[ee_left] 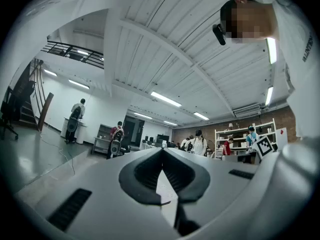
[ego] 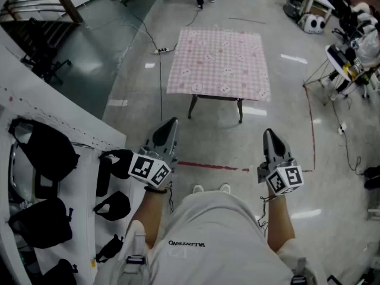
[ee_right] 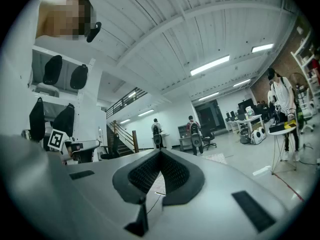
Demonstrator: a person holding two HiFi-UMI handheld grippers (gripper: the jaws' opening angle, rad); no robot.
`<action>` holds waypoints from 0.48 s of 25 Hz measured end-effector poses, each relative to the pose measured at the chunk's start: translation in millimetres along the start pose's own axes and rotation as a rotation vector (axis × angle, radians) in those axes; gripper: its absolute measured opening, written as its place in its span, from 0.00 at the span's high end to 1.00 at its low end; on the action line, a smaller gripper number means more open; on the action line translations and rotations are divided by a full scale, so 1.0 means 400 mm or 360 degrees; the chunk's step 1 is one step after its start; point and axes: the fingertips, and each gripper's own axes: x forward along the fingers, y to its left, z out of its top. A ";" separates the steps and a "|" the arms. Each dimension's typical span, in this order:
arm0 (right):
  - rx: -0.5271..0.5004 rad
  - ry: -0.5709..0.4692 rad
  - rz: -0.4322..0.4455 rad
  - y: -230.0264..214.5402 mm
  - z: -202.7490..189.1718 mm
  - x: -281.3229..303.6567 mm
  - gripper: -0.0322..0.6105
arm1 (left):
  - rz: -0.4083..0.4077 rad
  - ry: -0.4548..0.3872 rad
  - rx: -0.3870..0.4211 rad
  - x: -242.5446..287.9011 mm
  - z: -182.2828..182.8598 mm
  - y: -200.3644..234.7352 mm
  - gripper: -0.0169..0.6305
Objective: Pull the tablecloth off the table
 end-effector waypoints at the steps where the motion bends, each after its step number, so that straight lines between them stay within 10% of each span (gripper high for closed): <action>1: 0.0003 0.0001 -0.0003 0.001 -0.001 0.000 0.94 | 0.0001 0.0001 -0.0001 -0.002 0.001 0.001 0.97; 12: 0.0014 -0.0001 -0.0004 0.017 -0.013 0.006 0.93 | -0.0031 -0.0007 -0.0018 -0.008 0.000 0.008 0.97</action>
